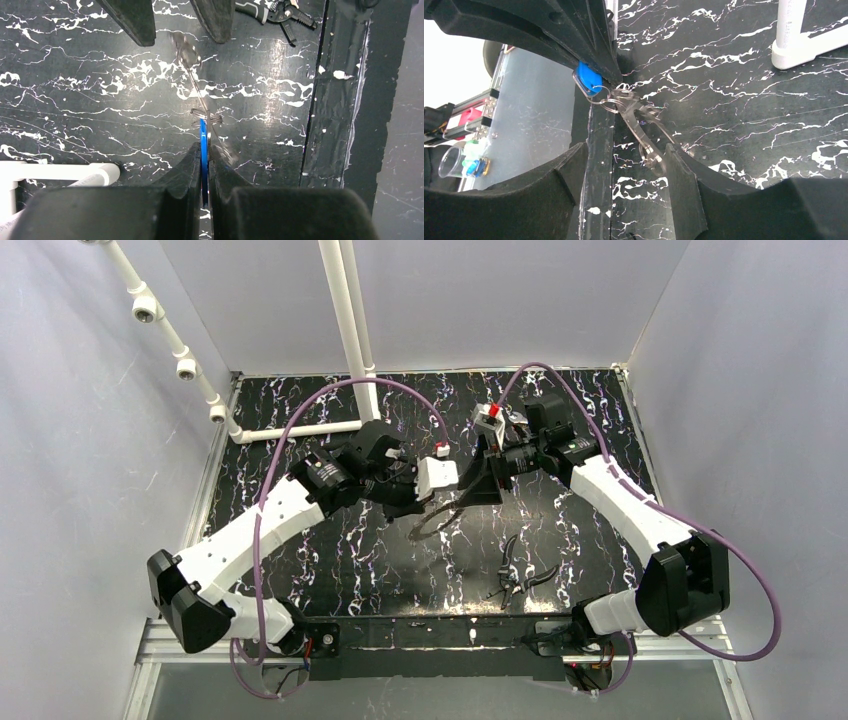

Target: Remove the keys from the keyring

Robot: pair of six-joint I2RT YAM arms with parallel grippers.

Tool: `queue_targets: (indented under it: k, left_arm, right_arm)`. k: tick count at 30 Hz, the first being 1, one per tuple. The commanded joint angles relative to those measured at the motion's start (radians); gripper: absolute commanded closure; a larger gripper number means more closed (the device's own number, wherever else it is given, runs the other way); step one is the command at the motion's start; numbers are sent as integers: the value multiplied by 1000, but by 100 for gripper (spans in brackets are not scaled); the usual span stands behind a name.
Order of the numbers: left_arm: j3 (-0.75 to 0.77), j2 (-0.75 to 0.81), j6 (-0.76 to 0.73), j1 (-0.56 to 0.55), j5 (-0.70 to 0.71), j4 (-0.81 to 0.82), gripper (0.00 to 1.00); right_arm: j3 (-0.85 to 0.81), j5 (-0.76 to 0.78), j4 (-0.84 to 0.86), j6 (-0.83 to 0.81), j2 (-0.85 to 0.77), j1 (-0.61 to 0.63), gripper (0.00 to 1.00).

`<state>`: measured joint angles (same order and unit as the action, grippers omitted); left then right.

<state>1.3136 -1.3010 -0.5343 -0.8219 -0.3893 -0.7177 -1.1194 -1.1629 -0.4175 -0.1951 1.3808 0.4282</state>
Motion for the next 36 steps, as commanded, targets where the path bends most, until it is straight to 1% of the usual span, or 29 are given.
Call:
queue_targets:
  k: [1,10,18,20,24,31,36]
  left_arm:
    - [75,-17,55,-5,-39,-32,100]
    - [166,-59,167,-4,-36,-91,100]
    - [213,-80,218,-3,-50,-112,100]
    - [223,-85,222,-4,-71,-119,100]
    - [219,-77,188,-4,-121,-128,100]
    - [185,-39,45,-3,-158,-152,100]
    - [181,-34,34,-3,-164,-150,100]
  right_arm:
    - [-50,-38,-36,-78,-17,6,33]
    - [-75,-35,-61,-93,-23,10,34]
    - [-85,-22,-84,-112,-33,10,34]
    - [-91,-16,-90,-113,-36,11,34]
    - [-117,-1,-133,-154,-38,10,34]
    - [-148,-16,-186,-187,-48,14,34]
    - [-166,-17,-195,-180,-47,32,34]
